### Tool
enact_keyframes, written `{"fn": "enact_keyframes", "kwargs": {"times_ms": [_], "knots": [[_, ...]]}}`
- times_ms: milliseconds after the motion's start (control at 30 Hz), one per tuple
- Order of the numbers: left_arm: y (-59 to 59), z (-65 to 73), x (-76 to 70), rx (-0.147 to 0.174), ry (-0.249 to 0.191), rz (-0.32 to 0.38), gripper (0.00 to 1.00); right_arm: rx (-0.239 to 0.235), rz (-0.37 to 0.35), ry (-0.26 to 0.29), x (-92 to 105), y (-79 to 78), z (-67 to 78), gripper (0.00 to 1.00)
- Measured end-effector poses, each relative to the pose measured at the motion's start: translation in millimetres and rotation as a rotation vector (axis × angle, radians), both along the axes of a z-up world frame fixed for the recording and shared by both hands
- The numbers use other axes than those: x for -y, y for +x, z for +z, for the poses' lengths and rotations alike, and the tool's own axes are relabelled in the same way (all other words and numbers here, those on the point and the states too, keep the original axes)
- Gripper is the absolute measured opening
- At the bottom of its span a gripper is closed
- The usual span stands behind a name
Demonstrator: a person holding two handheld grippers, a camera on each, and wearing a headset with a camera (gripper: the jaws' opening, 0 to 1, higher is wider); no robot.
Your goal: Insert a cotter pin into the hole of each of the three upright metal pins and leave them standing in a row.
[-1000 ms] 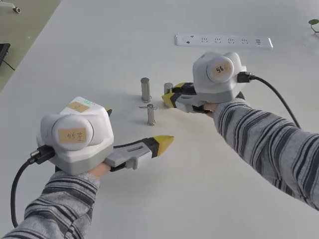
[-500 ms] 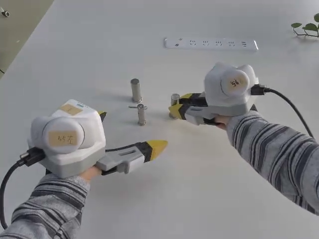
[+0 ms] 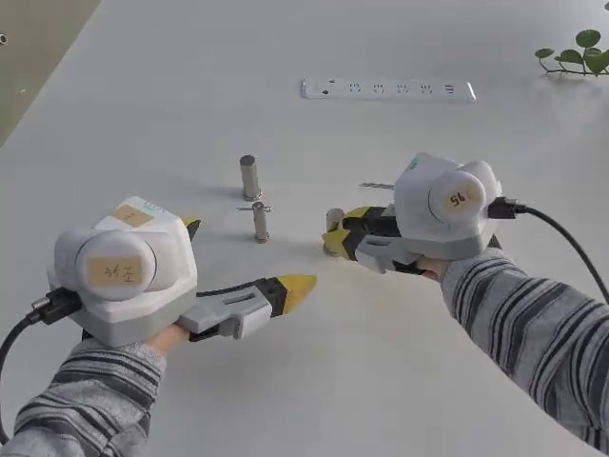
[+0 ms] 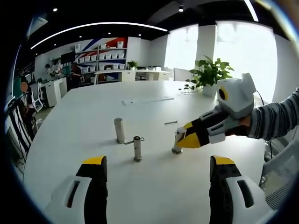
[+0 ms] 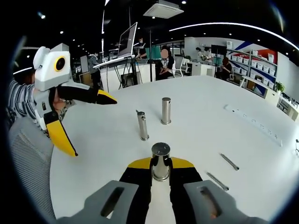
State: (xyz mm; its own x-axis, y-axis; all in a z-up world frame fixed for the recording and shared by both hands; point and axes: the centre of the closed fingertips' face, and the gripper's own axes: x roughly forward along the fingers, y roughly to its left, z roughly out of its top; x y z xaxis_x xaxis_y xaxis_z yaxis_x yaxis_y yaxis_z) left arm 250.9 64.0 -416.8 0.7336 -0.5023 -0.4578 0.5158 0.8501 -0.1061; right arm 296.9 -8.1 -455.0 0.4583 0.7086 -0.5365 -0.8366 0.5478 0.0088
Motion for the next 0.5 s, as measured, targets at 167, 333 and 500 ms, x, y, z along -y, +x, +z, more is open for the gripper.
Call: {"fn": "enact_keyframes", "kwargs": {"times_ms": [167, 333, 500], "knots": [[-1.6, 1.0, 0.4, 0.001, 0.000, -0.002, 0.90, -0.009, 0.003, 0.004, -0.5, -8.5, -2.0, 0.08], [-2.2, 1.1, 0.7, 0.000, 0.004, -0.004, 0.90, -0.010, 0.016, -0.009, 0.2, -14.4, -5.7, 0.08], [-2.2, 1.5, 0.9, 0.000, 0.001, -0.003, 0.90, -0.008, 0.015, 0.002, 2.0, -14.7, -5.0, 0.08]]}}
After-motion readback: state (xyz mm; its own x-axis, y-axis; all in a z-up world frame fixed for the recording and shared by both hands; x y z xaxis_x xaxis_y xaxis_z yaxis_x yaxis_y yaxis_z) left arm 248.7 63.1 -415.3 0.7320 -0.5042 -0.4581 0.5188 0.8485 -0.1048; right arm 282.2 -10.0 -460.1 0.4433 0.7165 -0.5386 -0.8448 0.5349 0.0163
